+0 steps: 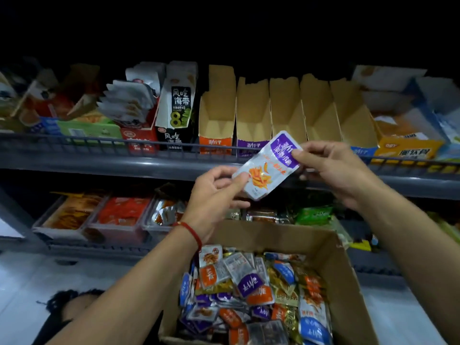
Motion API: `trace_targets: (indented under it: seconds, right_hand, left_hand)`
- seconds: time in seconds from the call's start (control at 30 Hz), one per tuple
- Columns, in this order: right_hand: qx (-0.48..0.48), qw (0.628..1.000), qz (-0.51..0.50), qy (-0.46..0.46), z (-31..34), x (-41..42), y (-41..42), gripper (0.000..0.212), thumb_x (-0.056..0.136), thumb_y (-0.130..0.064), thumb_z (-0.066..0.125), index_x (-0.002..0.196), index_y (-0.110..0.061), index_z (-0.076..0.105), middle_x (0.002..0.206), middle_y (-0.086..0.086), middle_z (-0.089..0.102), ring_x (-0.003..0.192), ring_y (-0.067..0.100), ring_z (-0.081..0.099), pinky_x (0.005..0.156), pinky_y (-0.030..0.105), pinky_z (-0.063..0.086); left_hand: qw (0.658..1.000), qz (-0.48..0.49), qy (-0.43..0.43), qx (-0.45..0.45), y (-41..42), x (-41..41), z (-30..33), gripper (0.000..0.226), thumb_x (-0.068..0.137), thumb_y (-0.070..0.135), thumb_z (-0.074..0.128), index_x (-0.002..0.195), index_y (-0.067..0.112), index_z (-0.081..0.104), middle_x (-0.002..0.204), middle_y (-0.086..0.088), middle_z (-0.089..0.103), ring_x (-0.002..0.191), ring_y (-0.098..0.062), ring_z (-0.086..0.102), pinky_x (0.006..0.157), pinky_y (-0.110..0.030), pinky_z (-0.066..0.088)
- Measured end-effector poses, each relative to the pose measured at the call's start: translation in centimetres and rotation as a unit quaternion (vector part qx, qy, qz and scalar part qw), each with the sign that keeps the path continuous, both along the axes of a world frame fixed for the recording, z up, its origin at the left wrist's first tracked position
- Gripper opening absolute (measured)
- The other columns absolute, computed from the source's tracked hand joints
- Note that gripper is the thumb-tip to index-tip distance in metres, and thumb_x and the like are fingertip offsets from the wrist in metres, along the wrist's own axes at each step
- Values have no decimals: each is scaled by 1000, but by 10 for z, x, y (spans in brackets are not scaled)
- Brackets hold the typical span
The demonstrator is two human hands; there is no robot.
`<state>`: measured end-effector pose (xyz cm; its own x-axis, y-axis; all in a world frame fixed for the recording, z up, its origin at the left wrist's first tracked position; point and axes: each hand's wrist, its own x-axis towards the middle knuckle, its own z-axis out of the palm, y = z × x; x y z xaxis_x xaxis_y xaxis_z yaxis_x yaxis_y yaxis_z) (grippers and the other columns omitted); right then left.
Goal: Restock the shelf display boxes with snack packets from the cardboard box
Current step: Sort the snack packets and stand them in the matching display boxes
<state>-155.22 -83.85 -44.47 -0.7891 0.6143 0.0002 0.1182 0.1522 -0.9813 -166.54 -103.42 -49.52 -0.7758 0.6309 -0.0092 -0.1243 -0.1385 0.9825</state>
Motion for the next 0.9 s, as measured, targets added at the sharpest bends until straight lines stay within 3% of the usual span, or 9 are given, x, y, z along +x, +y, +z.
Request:
trace_targets:
  seconds: [0.07, 0.13, 0.2, 0.3, 0.37, 0.5, 0.6, 0.77, 0.9]
  right_hand:
    - [70, 996, -31, 39, 22, -8, 14, 6, 96, -18, 68, 94, -15, 72, 91, 6, 76, 82, 17, 66, 70, 31, 54]
    - [154, 984, -56, 72, 47, -20, 26, 6, 98, -20, 65, 98, -19, 71, 95, 2, 74, 85, 14, 67, 70, 30, 54]
    - [217, 968, -71, 102, 68, -36, 34, 10, 100, -22, 62, 104, -15, 69, 99, 0, 72, 88, 10, 68, 73, 28, 55]
    - [301, 944, -95, 96, 84, -74, 50, 21, 101, -29, 62, 113, -14, 69, 106, -1, 71, 96, 8, 68, 83, 29, 58]
    - [348, 928, -115, 68, 88, -100, 59, 27, 100, -31, 63, 120, -15, 70, 113, 1, 71, 102, 13, 68, 89, 34, 57]
    - [396, 910, -121, -5, 86, -138, 65, 31, 101, -17, 60, 132, -16, 65, 119, -2, 64, 112, 11, 59, 84, 19, 42]
    - [412, 903, -97, -72, 73, -160, 72, 35, 102, -14, 57, 137, -19, 60, 135, 7, 61, 125, 24, 57, 97, 29, 47]
    - [424, 892, -70, -137, 61, -185, 77, 31, 103, -20, 56, 133, -22, 58, 121, 4, 62, 113, 21, 60, 96, 37, 52]
    - [439, 881, -57, -168, 60, -199, 77, 31, 102, -21, 58, 133, -23, 59, 127, 8, 63, 118, 26, 61, 99, 41, 53]
  left_hand:
    - [950, 108, 281, -83, 10, -15, 7, 10, 92, 23, 69, 100, 16, 66, 94, 3, 72, 91, -13, 67, 72, -26, 57]
    - [815, 175, 533, -143, 22, -29, 13, 22, 88, 23, 65, 109, 16, 66, 111, 2, 65, 108, -15, 56, 91, -30, 49]
    - [737, 163, 626, -197, 34, -39, 14, 45, 86, 27, 63, 128, 15, 59, 136, -5, 54, 132, -22, 43, 110, -40, 38]
    - [685, 121, 653, -299, 45, -46, 9, 64, 85, 41, 58, 145, 22, 45, 160, -10, 30, 153, -27, 16, 120, -60, 18]
    - [671, 106, 651, -338, 48, -49, 4, 67, 83, 46, 59, 145, 27, 43, 163, -14, 20, 154, -30, 6, 119, -65, 10]
    - [671, 112, 642, -355, 50, -50, 1, 60, 82, 42, 62, 139, 27, 49, 157, -21, 28, 151, -38, 14, 118, -66, 11]
    - [681, 110, 636, -347, 51, -48, 0, 61, 81, 39, 64, 138, 24, 49, 154, -20, 34, 150, -37, 20, 118, -67, 9]
    - [700, 104, 620, -338, 49, -47, 3, 63, 80, 35, 69, 138, 25, 48, 154, -18, 35, 149, -35, 22, 120, -66, 8]
    - [708, 98, 612, -339, 48, -46, 5, 64, 80, 35, 69, 139, 26, 47, 155, -17, 33, 150, -34, 21, 121, -65, 6]
